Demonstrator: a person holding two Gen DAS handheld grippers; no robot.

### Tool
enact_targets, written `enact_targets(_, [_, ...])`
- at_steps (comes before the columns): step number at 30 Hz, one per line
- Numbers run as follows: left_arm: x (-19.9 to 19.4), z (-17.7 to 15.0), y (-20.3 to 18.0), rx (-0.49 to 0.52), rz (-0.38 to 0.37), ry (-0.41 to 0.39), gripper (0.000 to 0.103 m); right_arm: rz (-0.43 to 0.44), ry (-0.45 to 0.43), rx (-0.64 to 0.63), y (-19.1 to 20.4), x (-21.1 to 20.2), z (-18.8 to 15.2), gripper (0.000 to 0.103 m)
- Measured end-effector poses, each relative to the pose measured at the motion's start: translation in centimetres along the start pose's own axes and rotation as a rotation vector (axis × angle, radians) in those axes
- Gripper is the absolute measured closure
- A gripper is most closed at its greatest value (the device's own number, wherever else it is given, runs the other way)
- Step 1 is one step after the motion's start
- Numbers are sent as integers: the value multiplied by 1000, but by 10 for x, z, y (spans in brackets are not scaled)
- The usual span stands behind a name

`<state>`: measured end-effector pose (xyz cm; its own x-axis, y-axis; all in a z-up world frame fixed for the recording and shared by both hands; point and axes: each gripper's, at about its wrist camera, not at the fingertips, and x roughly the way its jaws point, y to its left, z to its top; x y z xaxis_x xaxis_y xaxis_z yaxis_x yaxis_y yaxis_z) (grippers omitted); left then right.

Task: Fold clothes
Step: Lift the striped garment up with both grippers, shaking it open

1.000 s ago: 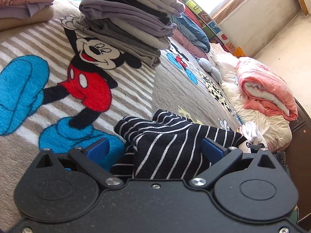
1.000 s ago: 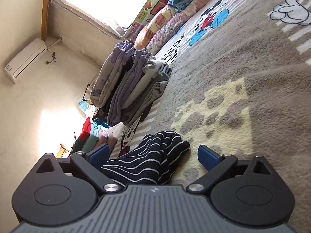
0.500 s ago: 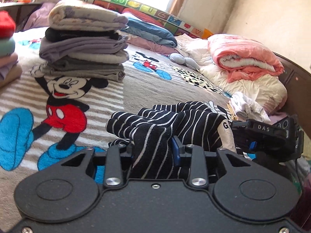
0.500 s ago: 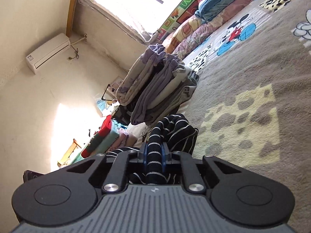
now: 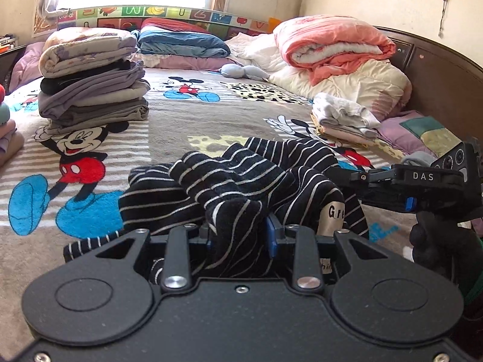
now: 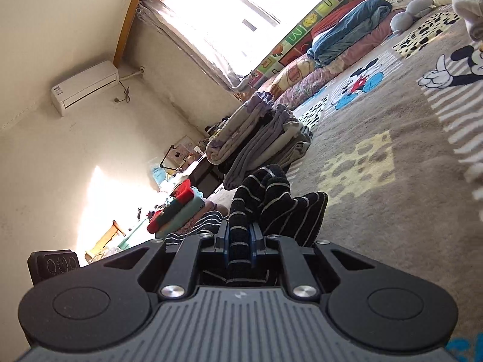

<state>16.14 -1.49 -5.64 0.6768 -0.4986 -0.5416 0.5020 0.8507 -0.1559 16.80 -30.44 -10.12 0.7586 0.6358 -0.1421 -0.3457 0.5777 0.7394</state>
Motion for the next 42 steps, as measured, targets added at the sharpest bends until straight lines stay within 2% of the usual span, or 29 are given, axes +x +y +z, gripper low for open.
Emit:
enact_targets(7, [-23,-30,-29,74,4,52,74,-33,21,10,19,-41,-36,88])
enact_targets(13, [-36,-55,-41,109,-5,101,74,-93,102,-41,33,-68,-62,88])
enact_targets(14, [-38,-59,-42,115,-6,109,68,-105,117,-59,35,-72,-66,88])
enact_targets(15, [-40,-63,-44,120,-5,115,54,-117,132,-77,38,-76,-70,87])
enact_targets(16, [-43,-65,-46,124,3,111,48,-129,146,-95,41,-79,-74,86])
enact_targets(17, [-46,-68,-48,127,9,106,43,-141,161,-113,44,-83,-77,84])
enact_targets(19, [-52,-68,-46,119,11,96,40,-167,179,-146,49,-92,-84,78])
enact_targets(21, [-58,-67,-43,94,14,74,34,-192,170,-187,55,-102,-88,60])
enact_targets(23, [-63,-66,-39,69,26,55,34,-216,147,-235,63,-112,-90,53])
enact_targets(28, [-69,-63,-30,1,48,15,34,-238,33,-369,82,-125,-84,50])
enact_targets(33, [-68,-60,-28,-28,40,-3,34,-227,43,-520,99,-105,-63,41])
enact_targets(34, [-67,-59,-28,-32,39,-4,34,-224,52,-546,101,-100,-58,40])
enact_targets(36, [-66,-58,-28,-37,40,-7,34,-220,82,-590,103,-87,-46,31])
enact_targets(42, [-62,-55,-28,-38,33,2,34,-202,234,-683,95,-46,-18,30])
